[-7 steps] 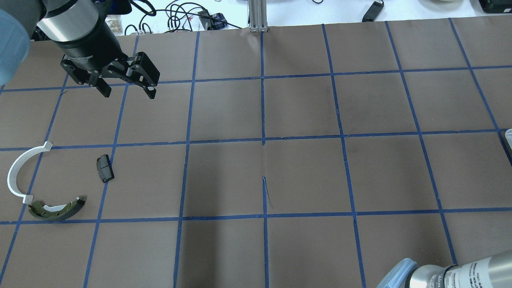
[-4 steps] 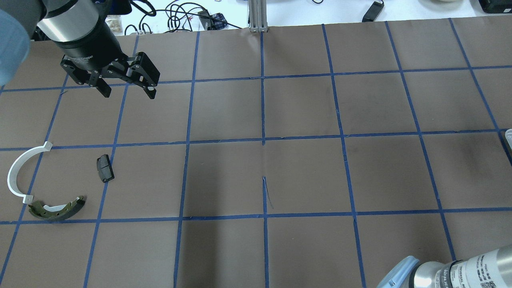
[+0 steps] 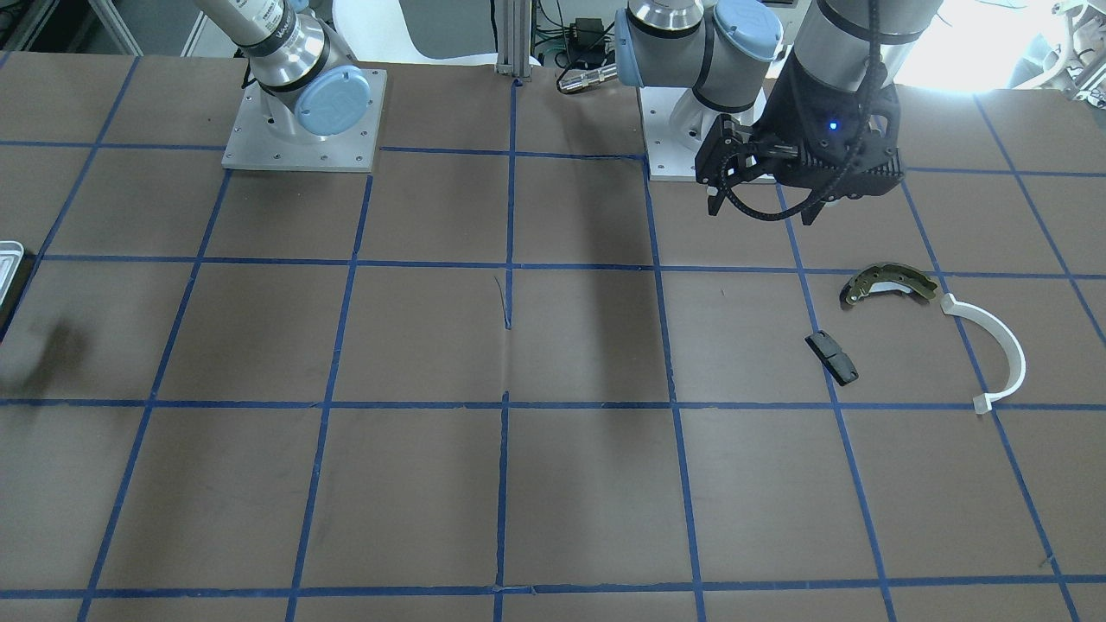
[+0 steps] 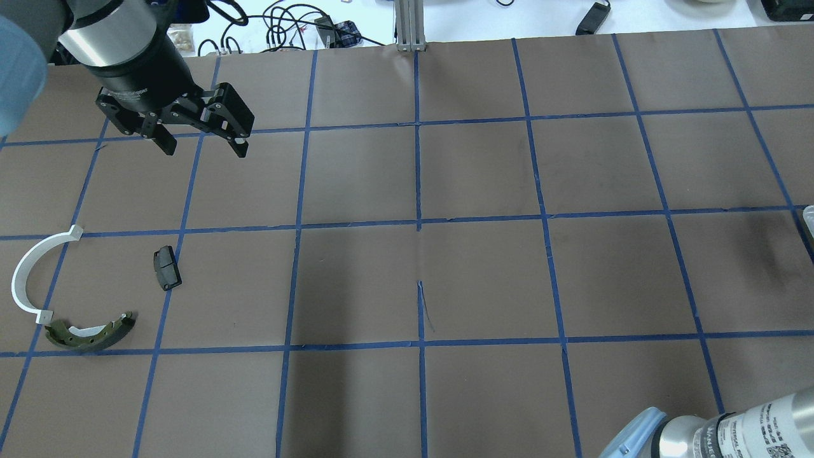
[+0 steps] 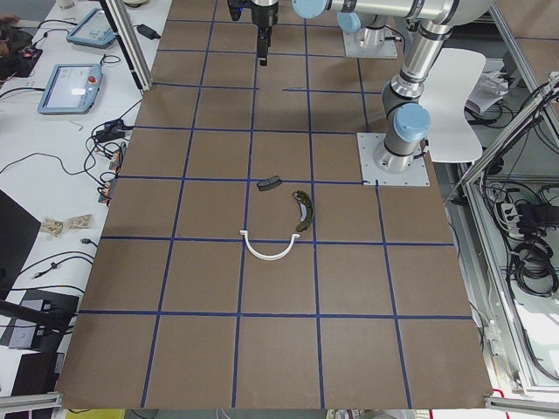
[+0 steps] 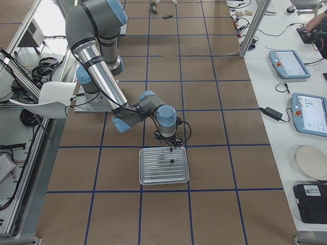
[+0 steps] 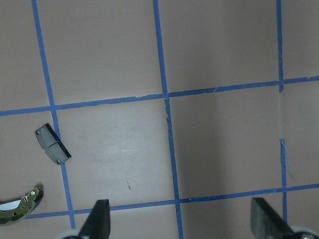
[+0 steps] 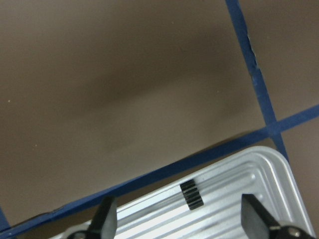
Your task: Place bearing gear from tray to pile
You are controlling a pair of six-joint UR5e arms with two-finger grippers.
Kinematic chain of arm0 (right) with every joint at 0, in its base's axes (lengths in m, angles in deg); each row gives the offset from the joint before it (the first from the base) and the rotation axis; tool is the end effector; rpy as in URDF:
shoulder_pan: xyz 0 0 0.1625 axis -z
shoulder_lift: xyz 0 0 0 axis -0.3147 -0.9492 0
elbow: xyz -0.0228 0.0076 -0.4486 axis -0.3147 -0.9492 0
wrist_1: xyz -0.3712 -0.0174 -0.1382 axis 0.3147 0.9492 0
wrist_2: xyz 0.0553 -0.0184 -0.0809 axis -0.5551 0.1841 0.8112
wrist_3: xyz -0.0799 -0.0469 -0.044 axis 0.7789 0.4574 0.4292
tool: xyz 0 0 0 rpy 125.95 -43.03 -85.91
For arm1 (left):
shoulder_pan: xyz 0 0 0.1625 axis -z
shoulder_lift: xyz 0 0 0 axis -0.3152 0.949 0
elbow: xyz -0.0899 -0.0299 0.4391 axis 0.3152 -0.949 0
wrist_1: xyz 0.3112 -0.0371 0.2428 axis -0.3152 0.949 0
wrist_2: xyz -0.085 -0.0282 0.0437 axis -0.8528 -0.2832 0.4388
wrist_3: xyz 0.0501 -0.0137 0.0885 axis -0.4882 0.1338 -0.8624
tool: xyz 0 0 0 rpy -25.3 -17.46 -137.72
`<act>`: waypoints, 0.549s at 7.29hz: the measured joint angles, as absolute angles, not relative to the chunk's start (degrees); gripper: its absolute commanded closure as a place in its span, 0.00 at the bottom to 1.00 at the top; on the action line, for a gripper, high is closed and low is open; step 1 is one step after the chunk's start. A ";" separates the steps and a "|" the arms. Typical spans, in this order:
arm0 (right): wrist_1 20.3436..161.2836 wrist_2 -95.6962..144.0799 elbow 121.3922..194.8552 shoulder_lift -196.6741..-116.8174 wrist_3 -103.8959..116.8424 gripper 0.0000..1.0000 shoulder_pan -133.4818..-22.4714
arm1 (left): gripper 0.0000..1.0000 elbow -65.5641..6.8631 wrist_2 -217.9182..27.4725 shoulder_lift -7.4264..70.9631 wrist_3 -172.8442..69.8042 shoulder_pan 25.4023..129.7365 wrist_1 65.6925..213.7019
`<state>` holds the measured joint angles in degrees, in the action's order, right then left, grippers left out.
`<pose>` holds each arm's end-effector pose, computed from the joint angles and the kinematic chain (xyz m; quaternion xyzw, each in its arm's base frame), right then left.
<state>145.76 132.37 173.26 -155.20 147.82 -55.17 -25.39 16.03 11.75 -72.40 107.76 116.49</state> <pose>-0.3602 -0.4471 0.2421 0.5854 -0.8094 0.0425 0.0159 -0.1288 -0.4710 0.5320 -0.0483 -0.9988 0.0032 0.0023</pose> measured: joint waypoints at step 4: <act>149.26 131.28 172.64 -152.16 156.56 0.22 -55.17 | 0.00 -25.39 16.03 11.73 -72.40 107.73 116.49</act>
